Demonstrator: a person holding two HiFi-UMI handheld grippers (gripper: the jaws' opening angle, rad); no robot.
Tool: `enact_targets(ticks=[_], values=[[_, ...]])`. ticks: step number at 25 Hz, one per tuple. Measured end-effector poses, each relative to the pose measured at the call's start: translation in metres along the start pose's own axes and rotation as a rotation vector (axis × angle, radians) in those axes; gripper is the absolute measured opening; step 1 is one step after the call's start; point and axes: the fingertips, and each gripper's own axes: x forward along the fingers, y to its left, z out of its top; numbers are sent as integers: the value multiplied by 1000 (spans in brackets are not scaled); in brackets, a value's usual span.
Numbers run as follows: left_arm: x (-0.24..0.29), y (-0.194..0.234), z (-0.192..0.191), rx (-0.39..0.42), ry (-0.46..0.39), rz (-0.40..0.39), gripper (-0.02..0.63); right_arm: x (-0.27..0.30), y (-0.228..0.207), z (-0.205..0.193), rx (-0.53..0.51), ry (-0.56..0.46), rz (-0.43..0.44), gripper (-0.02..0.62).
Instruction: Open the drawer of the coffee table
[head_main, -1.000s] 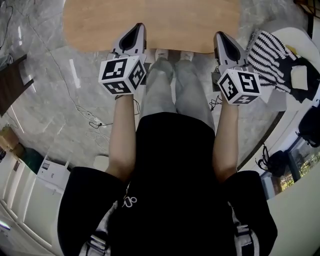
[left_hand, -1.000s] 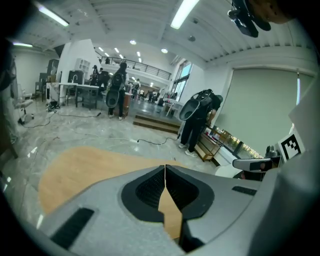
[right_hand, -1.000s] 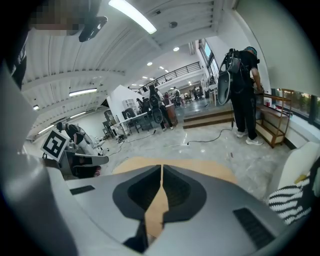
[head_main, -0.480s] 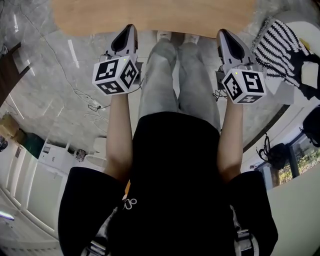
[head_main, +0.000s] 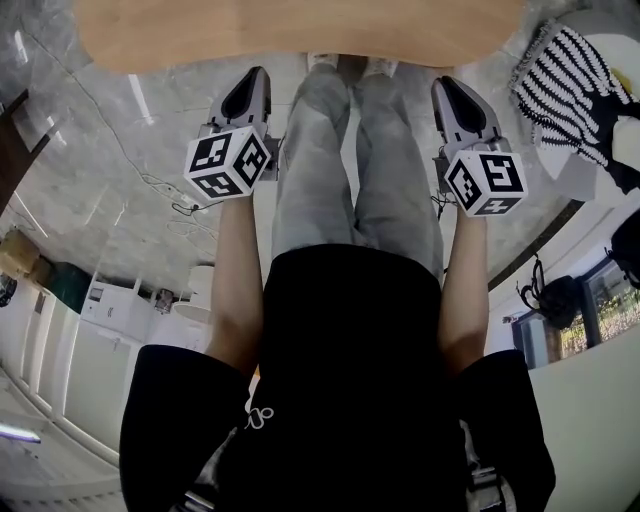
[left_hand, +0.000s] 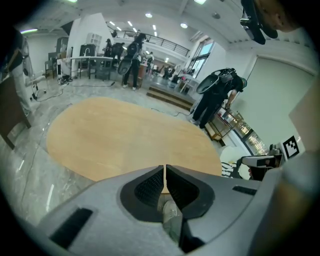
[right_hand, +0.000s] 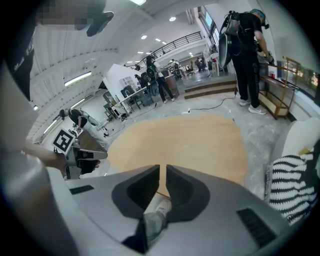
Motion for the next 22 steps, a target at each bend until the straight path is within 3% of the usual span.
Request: enact_targets(ticks=[10,13,22], values=[[38,27,-56,40,104,5,12,21,-34,-61,-62,130,-84,18],[52,36,-70,42,133,13,18,31,-45,-82,-96,198,-78,132],[84,58,-112,91,246,28,100,56,-87,-138,-254,387,-91,143]])
